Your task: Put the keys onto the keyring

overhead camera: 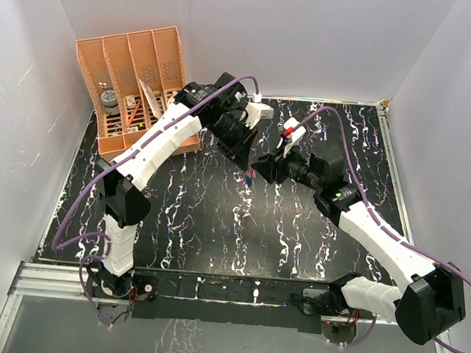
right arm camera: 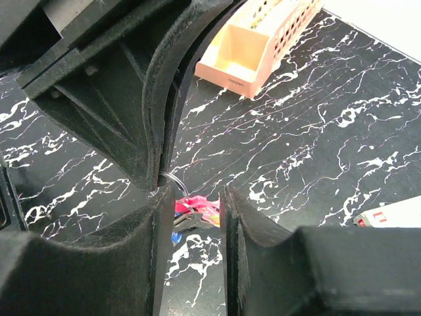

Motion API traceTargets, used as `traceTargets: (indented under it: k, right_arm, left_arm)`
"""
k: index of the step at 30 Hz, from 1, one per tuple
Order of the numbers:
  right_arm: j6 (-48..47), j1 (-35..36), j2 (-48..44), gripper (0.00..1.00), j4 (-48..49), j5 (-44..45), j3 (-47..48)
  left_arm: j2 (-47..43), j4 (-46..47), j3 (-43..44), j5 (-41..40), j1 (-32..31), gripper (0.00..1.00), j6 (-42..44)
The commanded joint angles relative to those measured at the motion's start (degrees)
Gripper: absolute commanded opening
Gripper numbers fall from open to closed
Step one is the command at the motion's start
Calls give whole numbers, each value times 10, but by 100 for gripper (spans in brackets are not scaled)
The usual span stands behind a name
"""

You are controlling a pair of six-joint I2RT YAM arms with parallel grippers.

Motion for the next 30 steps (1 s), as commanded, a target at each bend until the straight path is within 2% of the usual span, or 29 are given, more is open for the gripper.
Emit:
traceTargets:
  k: [1, 7, 20, 30]
  right_arm:
    - [1, -1, 1, 31, 28, -18, 19]
    - [0, -1, 8, 29, 31, -22, 20]
    - [-3, -1, 14, 19, 39, -34, 23]
    - [-1, -1, 11, 1, 53, -33, 15]
  left_arm:
    - [-17, -6, 16, 24, -6, 0, 6]
    - [-15, -6, 20, 30, -8, 0, 10]
    - [-13, -7, 23, 48, -10, 0, 18]
    - [-17, 7, 12, 48, -10, 0, 12]
